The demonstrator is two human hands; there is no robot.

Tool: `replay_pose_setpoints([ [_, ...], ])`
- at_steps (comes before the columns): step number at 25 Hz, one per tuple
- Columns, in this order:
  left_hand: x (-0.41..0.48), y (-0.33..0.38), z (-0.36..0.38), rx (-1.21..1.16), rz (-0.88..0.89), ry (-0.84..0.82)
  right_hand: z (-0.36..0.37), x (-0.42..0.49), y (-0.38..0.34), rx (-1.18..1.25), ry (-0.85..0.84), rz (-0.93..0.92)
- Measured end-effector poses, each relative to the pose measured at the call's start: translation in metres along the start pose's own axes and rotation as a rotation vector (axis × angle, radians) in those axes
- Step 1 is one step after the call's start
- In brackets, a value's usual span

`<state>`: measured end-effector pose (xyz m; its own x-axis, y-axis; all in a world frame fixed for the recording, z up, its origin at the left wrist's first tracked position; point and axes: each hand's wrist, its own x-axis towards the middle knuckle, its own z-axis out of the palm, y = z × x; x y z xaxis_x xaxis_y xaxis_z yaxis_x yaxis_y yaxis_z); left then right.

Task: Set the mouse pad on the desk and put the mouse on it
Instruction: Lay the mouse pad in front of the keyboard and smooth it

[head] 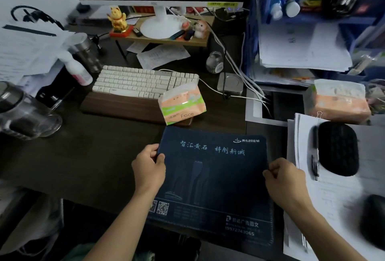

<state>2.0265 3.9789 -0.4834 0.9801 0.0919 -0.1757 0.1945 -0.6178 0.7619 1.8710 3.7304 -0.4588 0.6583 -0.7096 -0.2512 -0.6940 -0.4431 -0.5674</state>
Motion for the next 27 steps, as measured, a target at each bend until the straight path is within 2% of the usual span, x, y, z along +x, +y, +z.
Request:
replay_pose_setpoints([
  [4, 0.001, 0.002, 0.006, 0.074, 0.119, 0.022, 0.003, 0.007, 0.001, -0.097, -0.029, 0.021],
  [10, 0.006, -0.009, 0.002, 0.286, 0.261, 0.028, 0.0, 0.011, -0.002, -0.263, -0.041, -0.053],
  [12, 0.004, -0.009, 0.001, 0.398, 0.427, 0.026, 0.004, 0.01, -0.008, -0.343, 0.035, -0.149],
  [14, 0.001, -0.003, 0.009, 0.51, 0.66, -0.101, 0.021, 0.007, -0.021, -0.314, 0.073, -0.351],
  [16, 0.0, 0.004, 0.025, 0.637, 0.838, -0.316, 0.046, 0.005, -0.038, -0.275, -0.056, -0.569],
  [18, 0.004, 0.008, 0.041, 0.761, 0.934, -0.452, 0.072, 0.007, -0.05, -0.3, -0.205, -0.683],
  [20, 0.013, 0.007, 0.046, 0.831, 0.953, -0.502, 0.089, 0.013, -0.05, -0.389, -0.249, -0.712],
  [22, 0.023, -0.002, 0.039, 0.851, 0.918, -0.467, 0.093, 0.023, -0.043, -0.476, -0.195, -0.709],
  [27, 0.035, -0.026, 0.016, 0.864, 0.742, -0.342, 0.068, 0.04, -0.008, -0.555, -0.063, -0.493],
])
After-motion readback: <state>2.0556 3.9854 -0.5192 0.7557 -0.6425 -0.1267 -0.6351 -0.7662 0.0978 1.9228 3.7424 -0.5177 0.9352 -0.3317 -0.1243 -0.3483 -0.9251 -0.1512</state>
